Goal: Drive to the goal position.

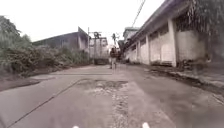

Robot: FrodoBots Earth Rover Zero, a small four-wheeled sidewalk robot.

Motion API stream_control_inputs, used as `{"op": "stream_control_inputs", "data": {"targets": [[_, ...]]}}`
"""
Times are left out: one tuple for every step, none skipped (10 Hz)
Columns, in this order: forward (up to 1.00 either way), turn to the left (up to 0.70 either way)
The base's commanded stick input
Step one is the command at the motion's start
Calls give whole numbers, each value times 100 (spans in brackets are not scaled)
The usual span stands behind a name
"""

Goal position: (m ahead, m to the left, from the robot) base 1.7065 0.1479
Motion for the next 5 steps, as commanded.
{"op": "stream_control_inputs", "data": {"targets": [[85, 1], [85, 1], [85, 1], [85, 1], [85, 1]]}}
